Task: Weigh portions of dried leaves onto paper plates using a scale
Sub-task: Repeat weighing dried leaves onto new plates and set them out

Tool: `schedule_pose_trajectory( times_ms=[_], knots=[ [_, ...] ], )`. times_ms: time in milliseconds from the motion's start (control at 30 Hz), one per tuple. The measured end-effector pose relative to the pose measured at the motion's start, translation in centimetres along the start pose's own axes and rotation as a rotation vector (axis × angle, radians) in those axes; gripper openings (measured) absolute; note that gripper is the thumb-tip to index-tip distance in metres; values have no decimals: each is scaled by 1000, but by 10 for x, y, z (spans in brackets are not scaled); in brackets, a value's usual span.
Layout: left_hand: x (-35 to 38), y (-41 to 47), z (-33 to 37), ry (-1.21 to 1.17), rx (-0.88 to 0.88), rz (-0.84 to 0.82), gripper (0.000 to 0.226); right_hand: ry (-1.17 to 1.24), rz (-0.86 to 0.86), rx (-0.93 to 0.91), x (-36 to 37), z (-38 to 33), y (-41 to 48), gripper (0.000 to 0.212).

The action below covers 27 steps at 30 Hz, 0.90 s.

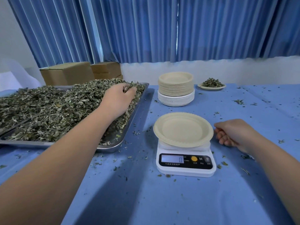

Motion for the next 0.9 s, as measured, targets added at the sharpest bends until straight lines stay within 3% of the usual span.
schedule_pose_trajectory(
  times_ms=[67, 200, 400, 467, 667, 900],
  knots=[
    [7, 2, 21, -45, 51, -3, 40, -4, -1, 1, 0, 1, 2, 28],
    [42, -9, 63, -95, 201, -144, 26, 23, -21, 3, 1, 2, 3, 25],
    [115, -35, 81, 231, 425, -430, 20, 21, -21, -8, 0, 2, 3, 24],
    [127, -41, 78, 284, 439, -494, 33, 31, -27, -15, 0, 2, 3, 24],
    [120, -51, 72, 349, 457, -533, 64, 22, -31, -30, -1, 2, 3, 25],
    [76, -52, 55, 239, 412, -332, 45, 12, -30, -45, -1, 0, 0, 26]
  ],
)
Point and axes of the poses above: each hand's wrist, its own y-axis towards the middle knuckle, its own x-axis out of the palm, z = x × y, the point moved 4 cm from there along y, towards the middle knuckle, and after that the axes turned 5 degrees about -x, right-handed, at the moved point
